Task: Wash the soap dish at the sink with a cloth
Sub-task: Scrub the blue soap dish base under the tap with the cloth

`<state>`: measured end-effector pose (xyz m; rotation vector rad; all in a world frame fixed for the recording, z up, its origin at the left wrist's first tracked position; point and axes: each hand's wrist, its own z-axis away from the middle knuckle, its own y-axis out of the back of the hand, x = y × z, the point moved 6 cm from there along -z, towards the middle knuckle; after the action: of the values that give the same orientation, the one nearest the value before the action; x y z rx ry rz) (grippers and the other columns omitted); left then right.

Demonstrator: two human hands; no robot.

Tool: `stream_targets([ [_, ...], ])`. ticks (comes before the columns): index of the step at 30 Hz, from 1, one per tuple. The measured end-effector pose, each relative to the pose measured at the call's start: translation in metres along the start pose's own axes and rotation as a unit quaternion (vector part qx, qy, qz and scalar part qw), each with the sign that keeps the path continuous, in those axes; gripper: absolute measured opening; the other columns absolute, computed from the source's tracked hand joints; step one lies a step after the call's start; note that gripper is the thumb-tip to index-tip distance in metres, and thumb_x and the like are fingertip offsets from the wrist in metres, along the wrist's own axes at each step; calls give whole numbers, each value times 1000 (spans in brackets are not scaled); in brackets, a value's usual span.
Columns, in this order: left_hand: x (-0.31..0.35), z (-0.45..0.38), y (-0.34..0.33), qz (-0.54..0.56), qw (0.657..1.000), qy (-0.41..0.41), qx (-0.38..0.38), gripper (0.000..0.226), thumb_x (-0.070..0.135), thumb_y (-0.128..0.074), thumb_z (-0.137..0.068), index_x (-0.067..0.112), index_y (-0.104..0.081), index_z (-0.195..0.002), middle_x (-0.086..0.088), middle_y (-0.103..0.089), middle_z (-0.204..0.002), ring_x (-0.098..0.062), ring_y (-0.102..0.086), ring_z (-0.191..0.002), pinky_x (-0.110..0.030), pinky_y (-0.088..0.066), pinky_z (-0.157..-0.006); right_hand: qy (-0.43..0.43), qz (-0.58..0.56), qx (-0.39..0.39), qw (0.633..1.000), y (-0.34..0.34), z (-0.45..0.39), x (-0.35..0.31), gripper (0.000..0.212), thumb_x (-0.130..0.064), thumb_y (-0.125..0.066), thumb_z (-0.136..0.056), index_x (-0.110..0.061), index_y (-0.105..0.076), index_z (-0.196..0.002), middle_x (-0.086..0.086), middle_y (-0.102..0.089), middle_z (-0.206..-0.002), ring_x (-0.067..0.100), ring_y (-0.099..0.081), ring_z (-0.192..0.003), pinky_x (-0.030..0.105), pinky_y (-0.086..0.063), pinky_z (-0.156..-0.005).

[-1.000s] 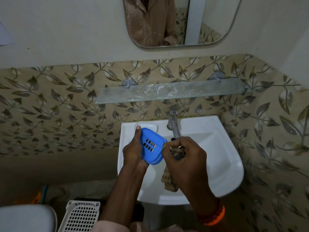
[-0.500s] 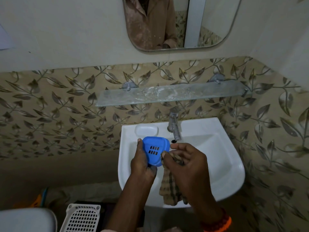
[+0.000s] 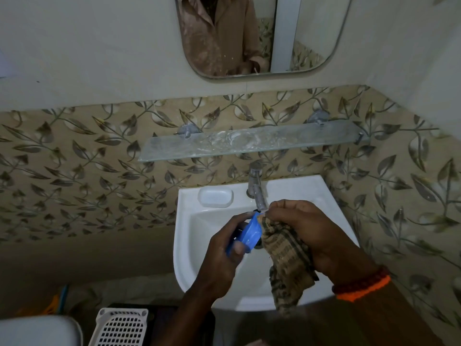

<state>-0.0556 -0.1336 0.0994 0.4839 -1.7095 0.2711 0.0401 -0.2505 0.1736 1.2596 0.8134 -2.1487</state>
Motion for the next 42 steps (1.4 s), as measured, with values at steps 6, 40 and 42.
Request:
stream_targets([
  [6, 2, -1, 7, -97, 993, -34, 51, 67, 84, -40, -85, 43, -53, -136, 22, -63, -134, -10, -62, -122, -37, -56, -100, 197, 284, 135, 928, -7, 22, -11, 9, -21, -78, -78, -17, -71, -79, 2, -70, -79, 14, -70, -77, 32, -60, -71],
  [40, 30, -6, 5, -183, 968, -15, 172, 100, 86, -20, -86, 10, -67, -130, -3, -74, -93, -2, -66, -87, -4, -45, -81, 413, 303, 247, 823, -19, 26, -7, 21, -3, -83, -72, -3, -62, -73, 6, -62, -69, 18, -63, -64, 34, -57, -63],
  [42, 30, -7, 4, -171, 968, -8, 184, 100, 87, -20, -85, 12, -68, -130, -4, -77, -100, -1, -67, -89, -7, -48, -84, 395, 286, 243, 838, -18, 24, -7, 19, -5, -82, -74, -3, -63, -74, 7, -63, -70, 20, -66, -64, 34, -59, -63],
])
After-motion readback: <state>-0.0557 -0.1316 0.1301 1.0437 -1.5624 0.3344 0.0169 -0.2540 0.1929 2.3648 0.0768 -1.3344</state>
